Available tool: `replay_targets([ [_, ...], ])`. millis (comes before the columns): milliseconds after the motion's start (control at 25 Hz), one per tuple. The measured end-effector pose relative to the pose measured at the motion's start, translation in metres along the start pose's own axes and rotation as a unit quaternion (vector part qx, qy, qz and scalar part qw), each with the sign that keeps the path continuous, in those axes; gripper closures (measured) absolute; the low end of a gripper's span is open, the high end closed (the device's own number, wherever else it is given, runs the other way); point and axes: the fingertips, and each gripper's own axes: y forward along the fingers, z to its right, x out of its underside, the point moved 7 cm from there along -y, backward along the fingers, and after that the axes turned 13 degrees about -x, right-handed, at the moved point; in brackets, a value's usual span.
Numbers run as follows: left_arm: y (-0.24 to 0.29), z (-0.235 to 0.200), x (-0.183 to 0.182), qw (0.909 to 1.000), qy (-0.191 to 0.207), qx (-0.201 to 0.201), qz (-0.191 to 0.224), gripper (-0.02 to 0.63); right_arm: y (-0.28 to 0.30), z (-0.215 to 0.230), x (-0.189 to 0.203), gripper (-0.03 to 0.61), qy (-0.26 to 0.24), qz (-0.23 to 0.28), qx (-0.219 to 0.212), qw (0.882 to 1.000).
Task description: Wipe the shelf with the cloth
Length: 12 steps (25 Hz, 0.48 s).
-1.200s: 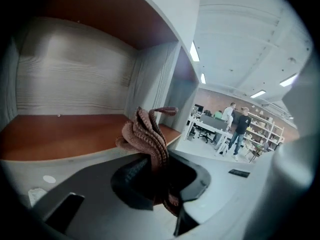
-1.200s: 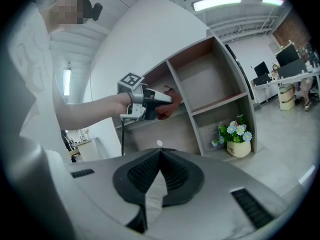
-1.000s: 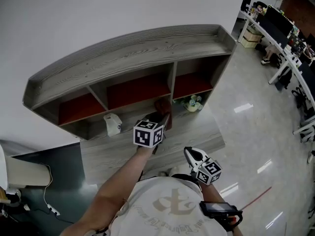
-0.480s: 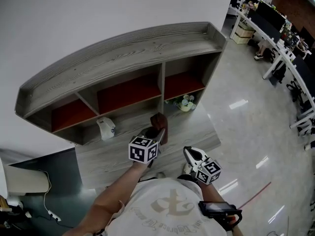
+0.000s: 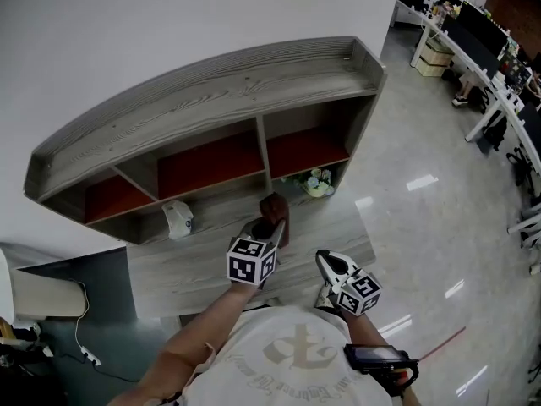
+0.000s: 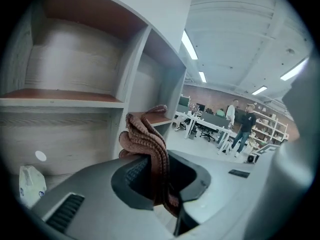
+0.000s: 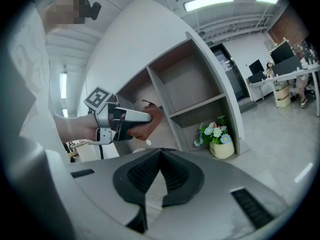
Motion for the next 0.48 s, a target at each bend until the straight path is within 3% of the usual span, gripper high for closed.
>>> replay_targets([
  [280, 0.035, 0.029, -0.023, 0.9971, 0.016, -0.073, -0.009, 0.546, -0.013, 0.051, -0.017, 0.574, -0.003, -0.018, -0.048, 0.999],
  [480, 0.058, 0.037, -0.051, 0.9891, 0.034, -0.142, -0.014, 0.546, -0.018, 0.085, -0.036, 0.574, -0.009, -0.023, -0.080, 0.996],
])
